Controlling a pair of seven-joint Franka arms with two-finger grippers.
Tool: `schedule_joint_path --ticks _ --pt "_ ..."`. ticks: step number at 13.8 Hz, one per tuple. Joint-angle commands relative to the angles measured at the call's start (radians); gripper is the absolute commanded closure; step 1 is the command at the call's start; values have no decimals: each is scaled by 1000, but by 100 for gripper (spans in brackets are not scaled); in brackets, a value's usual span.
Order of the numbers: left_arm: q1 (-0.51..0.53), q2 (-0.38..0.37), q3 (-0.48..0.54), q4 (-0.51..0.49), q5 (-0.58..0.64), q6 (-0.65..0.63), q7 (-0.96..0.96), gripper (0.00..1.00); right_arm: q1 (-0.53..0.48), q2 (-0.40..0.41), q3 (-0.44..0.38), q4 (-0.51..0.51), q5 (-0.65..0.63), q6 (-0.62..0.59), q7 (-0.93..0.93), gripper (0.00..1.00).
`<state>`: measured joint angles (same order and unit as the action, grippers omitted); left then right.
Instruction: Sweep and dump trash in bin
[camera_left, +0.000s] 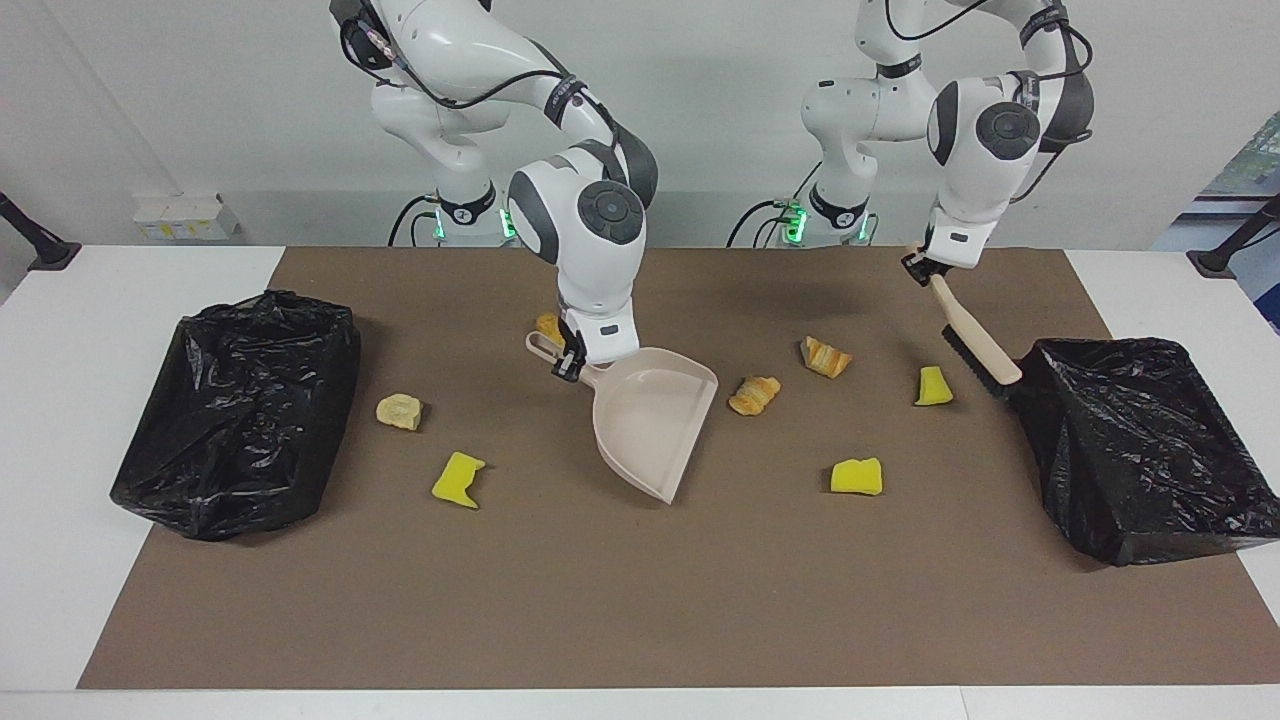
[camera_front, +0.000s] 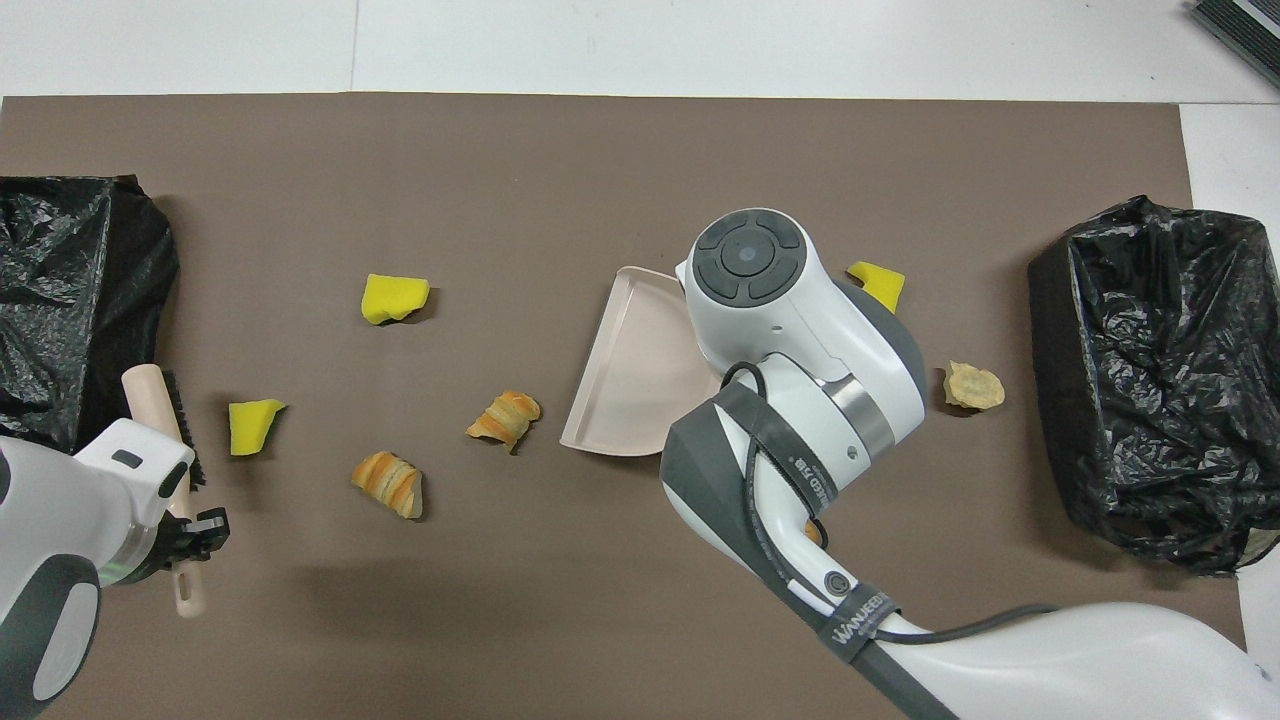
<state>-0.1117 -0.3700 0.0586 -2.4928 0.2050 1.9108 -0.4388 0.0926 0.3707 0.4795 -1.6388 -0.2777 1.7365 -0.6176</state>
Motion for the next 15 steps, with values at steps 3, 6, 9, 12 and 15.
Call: schedule_joint_path --ticks 3,6,9,12,15 --pt "-6 -9 -16 -139 19 99 -8 100 -8 -104 13 -179 -54 99 -152 100" --pt "-103 -10 -17 -153 17 71 -26 100 1 -104 14 -196 -112 100 -152 100" --pt "-244 -12 -19 -153 4 63 -34 100 -22 -113 13 -228 -133 97 -154 100" --pt "-360 -6 -19 -143 -88 65 -106 100 -36 -116 18 -234 -147 104 -154 100" --pt "-420 43 -19 -82 -163 63 -173 100 -45 -116 19 -240 -149 110 -154 100"
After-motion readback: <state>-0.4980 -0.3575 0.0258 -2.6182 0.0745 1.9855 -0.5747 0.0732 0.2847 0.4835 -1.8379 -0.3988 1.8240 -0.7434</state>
